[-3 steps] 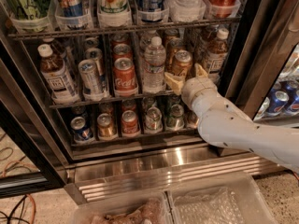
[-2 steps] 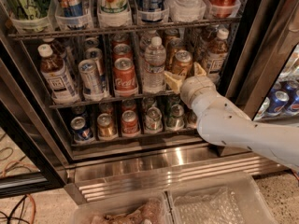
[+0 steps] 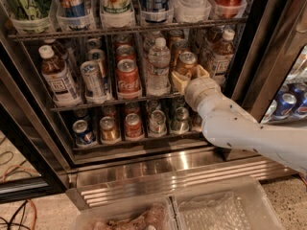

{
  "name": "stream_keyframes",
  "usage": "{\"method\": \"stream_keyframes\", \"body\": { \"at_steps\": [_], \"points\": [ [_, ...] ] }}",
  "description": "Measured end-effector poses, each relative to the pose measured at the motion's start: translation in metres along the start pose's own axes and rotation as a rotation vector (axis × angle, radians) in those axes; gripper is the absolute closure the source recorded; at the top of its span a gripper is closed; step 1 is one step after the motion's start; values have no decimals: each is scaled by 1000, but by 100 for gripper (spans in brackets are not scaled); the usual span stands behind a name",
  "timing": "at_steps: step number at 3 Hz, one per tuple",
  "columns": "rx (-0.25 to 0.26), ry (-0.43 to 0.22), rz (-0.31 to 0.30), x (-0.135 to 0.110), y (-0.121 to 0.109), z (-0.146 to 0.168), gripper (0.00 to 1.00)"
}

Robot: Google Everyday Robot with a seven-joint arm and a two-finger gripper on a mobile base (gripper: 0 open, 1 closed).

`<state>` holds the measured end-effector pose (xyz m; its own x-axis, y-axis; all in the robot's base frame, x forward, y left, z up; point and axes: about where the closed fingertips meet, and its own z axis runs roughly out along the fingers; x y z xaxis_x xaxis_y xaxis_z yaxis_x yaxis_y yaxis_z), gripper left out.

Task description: Pick orange can from middle shelf of fridge

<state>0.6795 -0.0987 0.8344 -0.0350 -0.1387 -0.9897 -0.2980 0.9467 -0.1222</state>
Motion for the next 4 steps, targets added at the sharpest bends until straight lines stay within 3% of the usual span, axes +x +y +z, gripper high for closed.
{"method": "stream_keyframes", "body": {
  "at_steps": [1, 4],
  "points": [
    [-3, 2, 2, 1, 1, 1, 96],
    [-19, 36, -21, -11, 6, -2, 100]
  ]
}}
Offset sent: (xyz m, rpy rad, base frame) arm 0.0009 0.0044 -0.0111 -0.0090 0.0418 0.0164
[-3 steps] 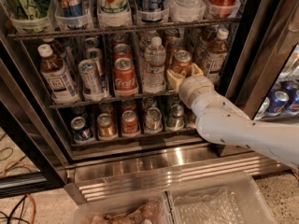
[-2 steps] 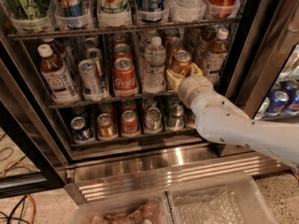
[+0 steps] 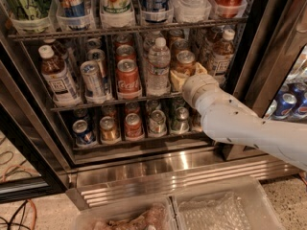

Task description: Pick orange can from middle shelf of fridge

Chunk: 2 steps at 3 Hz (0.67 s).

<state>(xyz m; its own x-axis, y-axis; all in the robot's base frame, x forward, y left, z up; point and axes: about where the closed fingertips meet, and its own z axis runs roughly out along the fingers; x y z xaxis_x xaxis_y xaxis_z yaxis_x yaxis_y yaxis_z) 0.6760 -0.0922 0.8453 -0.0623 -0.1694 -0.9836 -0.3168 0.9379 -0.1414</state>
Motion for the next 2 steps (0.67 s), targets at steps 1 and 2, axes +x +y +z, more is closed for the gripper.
{"method": "stream_keyframes", "body": {
  "at_steps": [1, 2],
  "points": [
    [1, -13, -22, -14, 1, -13, 100],
    [-1, -10, -46, -18, -1, -34, 100]
  ]
}}
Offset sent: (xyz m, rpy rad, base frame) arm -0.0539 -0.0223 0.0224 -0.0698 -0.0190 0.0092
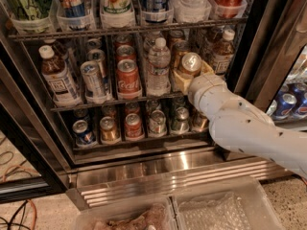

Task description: Pick orange can from middle shelf of fridge

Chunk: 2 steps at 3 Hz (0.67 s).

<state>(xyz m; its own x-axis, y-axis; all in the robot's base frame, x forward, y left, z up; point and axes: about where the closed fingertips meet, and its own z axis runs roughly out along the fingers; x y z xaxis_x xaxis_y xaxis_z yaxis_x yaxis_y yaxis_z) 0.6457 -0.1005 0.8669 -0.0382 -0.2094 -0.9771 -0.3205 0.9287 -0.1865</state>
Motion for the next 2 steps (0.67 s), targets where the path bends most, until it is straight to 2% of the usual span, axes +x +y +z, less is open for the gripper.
{"method": "stream_keyframes", "body": {
  "at_steps": [2],
  "points": [
    [-79, 86, -73, 17, 23, -57, 100]
  ]
}}
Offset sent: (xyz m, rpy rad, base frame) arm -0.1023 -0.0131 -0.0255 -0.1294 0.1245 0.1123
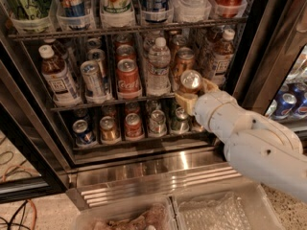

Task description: Pick orange can from middle shelf of fridge

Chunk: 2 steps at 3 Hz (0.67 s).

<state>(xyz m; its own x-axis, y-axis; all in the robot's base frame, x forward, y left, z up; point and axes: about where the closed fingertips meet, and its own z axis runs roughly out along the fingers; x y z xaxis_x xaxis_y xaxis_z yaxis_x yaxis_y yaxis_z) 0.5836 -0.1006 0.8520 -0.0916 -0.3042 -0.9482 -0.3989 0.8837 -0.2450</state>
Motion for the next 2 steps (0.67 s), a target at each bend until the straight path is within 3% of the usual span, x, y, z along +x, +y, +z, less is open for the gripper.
{"method": "stream_keyframes", "body": {
  "at_steps": [2],
  "points": [
    [-103, -12, -23, -8, 40, -26, 100]
  ]
}}
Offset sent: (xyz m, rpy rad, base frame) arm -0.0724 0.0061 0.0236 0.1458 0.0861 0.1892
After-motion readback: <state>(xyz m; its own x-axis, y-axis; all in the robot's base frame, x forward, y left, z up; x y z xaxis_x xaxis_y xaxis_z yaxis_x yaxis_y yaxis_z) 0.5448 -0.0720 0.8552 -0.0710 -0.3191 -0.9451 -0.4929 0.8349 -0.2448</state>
